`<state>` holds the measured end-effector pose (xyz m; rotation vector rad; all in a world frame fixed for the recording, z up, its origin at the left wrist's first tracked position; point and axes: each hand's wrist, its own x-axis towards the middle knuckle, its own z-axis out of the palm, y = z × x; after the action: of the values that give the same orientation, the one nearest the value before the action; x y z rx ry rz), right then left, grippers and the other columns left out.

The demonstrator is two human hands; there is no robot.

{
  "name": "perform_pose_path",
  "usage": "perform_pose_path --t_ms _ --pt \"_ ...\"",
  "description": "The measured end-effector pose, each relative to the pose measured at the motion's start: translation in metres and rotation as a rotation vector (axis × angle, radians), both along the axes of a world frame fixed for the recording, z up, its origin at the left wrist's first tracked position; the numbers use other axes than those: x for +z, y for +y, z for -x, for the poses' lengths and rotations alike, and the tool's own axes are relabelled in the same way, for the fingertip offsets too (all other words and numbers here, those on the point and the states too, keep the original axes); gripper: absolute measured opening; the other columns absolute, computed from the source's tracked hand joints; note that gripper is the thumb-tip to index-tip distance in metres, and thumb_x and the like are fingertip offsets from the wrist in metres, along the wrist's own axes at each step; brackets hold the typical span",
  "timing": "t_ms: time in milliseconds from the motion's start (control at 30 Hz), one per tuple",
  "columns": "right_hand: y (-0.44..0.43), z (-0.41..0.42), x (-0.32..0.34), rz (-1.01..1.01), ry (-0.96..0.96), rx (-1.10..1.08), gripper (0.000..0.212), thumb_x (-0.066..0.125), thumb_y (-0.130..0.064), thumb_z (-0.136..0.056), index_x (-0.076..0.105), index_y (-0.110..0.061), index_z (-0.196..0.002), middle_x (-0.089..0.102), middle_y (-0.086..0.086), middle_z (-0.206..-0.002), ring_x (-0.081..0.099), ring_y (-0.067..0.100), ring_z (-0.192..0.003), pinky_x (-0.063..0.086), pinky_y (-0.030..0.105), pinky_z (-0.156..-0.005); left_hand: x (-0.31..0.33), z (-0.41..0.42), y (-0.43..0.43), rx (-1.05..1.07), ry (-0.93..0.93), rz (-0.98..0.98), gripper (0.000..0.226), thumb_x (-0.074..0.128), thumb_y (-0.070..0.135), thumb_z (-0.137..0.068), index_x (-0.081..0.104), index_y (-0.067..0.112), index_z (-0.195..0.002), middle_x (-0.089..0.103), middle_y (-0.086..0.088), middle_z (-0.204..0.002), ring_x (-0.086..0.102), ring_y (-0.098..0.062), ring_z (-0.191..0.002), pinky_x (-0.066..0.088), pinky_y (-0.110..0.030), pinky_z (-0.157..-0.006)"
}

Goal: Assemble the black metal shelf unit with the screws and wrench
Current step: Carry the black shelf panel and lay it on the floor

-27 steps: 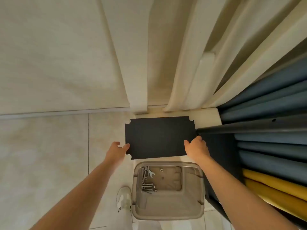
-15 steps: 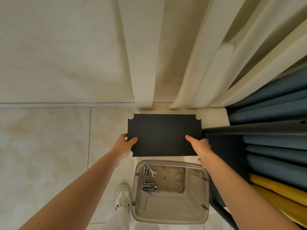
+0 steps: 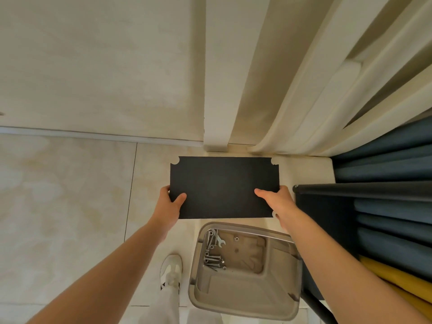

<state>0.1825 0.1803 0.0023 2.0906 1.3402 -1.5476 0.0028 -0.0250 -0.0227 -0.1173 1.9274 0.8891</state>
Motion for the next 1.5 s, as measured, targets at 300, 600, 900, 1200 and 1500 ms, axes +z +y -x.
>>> perform_pose_path --t_ms 300,600,900,1200,1500 --pt "-0.035 0.058 0.030 -0.068 0.118 0.184 0.061 0.074 -0.024 -0.086 0.036 -0.014 -0.133 0.052 0.004 -0.130 0.052 0.022 -0.105 0.046 0.036 -0.090 0.024 0.019 -0.060 0.265 0.018 -0.029 0.043 0.048 0.023 -0.107 0.036 0.015 -0.147 0.052 0.001 -0.133 0.053 -0.023 -0.118 0.046 -0.044 -0.105" --pt "-0.100 0.116 0.078 -0.271 0.193 0.539 0.060 0.076 -0.026 -0.084 0.040 -0.010 -0.130 0.051 0.008 -0.125 0.053 0.020 -0.094 0.046 0.024 -0.071 0.070 0.031 -0.144 0.540 0.150 -0.041 0.022 0.052 0.027 -0.105 0.050 0.020 -0.126 0.061 0.003 -0.119 0.059 -0.008 -0.099 0.046 -0.032 -0.084" --pt "-0.200 0.145 0.143 -0.304 0.333 0.647 0.063 0.076 -0.030 -0.084 0.043 -0.018 -0.135 0.053 -0.001 -0.123 0.055 0.006 -0.091 0.044 0.008 -0.062 0.148 0.035 -0.237 0.735 0.467 -0.004 0.027 0.058 0.029 -0.099 0.043 0.028 -0.122 0.055 0.022 -0.109 0.058 0.001 -0.096 0.044 -0.018 -0.071" --pt "-0.315 0.200 0.218 -0.292 0.378 0.786 0.050 0.076 -0.027 -0.082 0.049 -0.023 -0.124 0.057 -0.007 -0.115 0.056 -0.001 -0.093 0.042 0.011 -0.066 0.213 0.046 -0.362 0.875 0.416 0.001 0.028 0.059 0.030 -0.099 0.042 0.024 -0.121 0.055 0.018 -0.108 0.059 -0.002 -0.094 0.045 -0.020 -0.071" --pt "-0.433 0.286 0.243 -0.210 0.400 0.979 0.065 0.079 -0.030 -0.080 0.043 -0.019 -0.133 0.057 -0.005 -0.118 0.059 0.013 -0.102 0.043 0.014 -0.068 0.249 0.070 -0.491 1.099 0.367 0.075 0.027 0.061 0.035 -0.098 0.044 0.032 -0.119 0.056 0.021 -0.111 0.060 -0.002 -0.100 0.047 -0.021 -0.073"
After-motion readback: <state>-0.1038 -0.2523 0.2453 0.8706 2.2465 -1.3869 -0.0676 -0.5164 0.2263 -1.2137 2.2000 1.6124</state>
